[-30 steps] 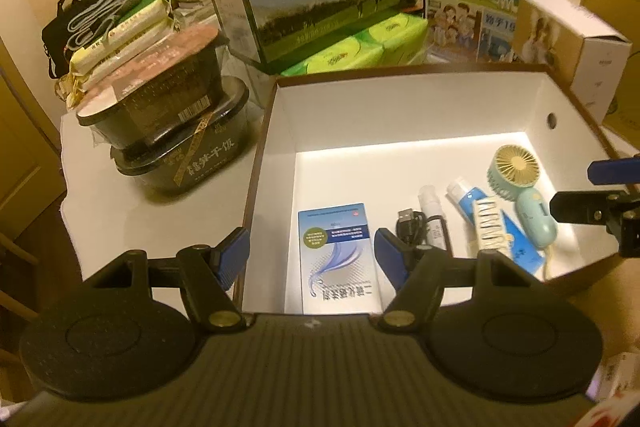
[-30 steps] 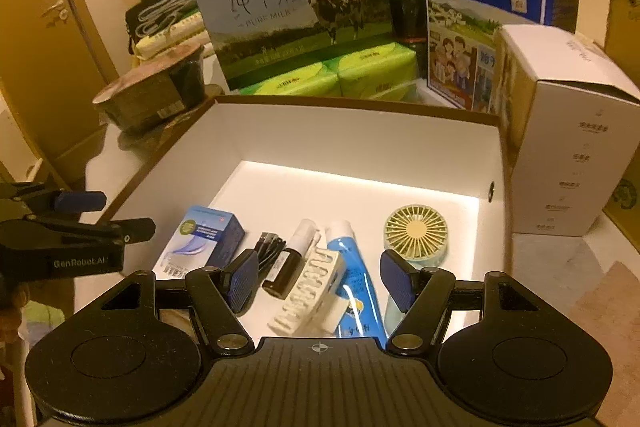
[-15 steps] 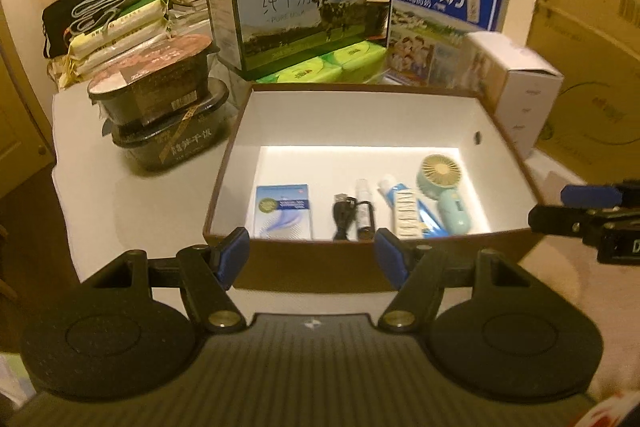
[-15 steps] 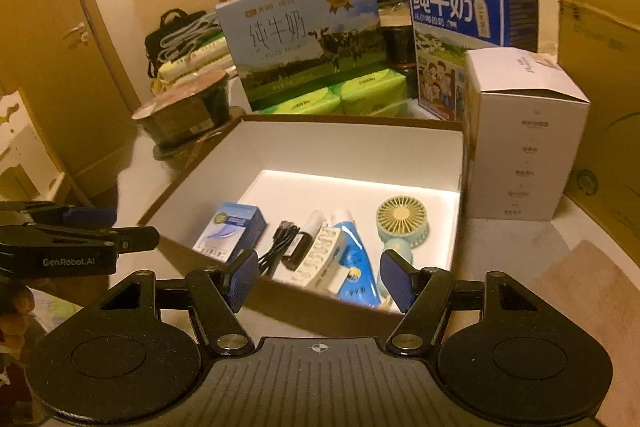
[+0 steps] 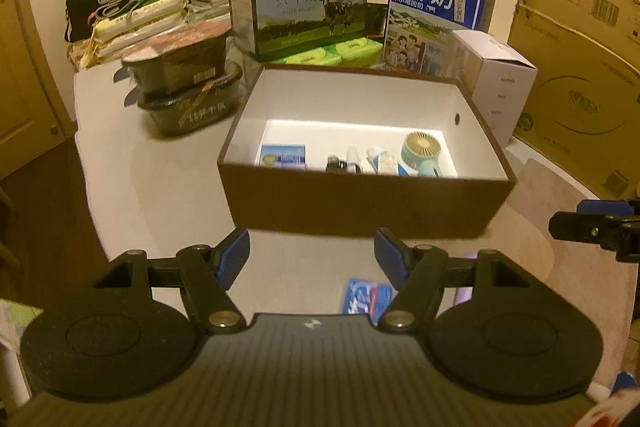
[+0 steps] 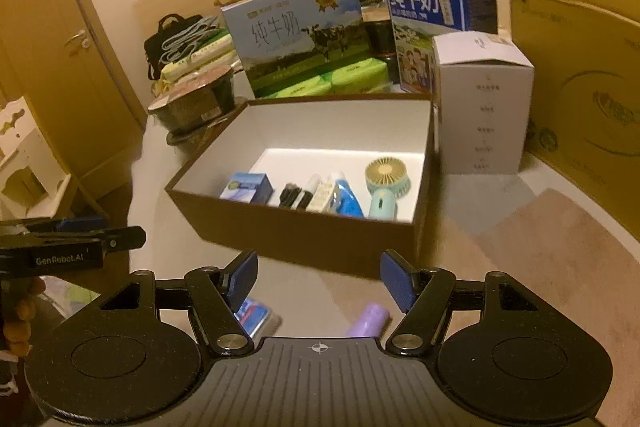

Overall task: Organize rigid objects
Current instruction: 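Move both open tools back toward the remaining items on the table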

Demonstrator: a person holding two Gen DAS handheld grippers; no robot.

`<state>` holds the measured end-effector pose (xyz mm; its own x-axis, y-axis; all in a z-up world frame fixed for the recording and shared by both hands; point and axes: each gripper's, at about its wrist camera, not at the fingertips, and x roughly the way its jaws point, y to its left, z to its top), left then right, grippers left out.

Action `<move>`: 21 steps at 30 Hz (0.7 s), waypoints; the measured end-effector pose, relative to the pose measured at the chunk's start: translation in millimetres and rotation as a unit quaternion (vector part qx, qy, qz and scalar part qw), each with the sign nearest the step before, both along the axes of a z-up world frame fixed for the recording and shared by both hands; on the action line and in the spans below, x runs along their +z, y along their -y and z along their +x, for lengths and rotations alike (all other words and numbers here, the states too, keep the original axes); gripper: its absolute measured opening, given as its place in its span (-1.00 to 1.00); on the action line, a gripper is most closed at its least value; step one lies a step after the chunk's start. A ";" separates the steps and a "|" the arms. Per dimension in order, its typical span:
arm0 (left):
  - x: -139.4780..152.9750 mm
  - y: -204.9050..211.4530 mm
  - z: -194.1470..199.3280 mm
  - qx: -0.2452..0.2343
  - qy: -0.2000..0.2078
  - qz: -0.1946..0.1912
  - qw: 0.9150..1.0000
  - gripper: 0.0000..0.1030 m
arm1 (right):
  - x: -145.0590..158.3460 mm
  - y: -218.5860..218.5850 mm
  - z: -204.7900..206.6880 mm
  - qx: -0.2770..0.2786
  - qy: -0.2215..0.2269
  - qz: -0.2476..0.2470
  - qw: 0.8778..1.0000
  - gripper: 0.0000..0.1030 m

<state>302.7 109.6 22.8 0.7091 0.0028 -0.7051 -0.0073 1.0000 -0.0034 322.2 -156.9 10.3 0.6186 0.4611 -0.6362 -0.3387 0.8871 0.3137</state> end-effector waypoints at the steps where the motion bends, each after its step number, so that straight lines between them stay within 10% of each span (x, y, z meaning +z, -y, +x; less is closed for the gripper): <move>1: -1.8 0.6 -4.7 0.001 -0.002 -0.002 1.000 0.30 | -1.1 0.7 -5.6 -0.001 -0.002 -0.001 1.000 0.34; 21: -52.4 28.7 -78.7 0.011 -0.062 -0.017 0.998 0.30 | -57.2 7.2 -81.3 -0.003 -0.086 -0.032 0.996 0.37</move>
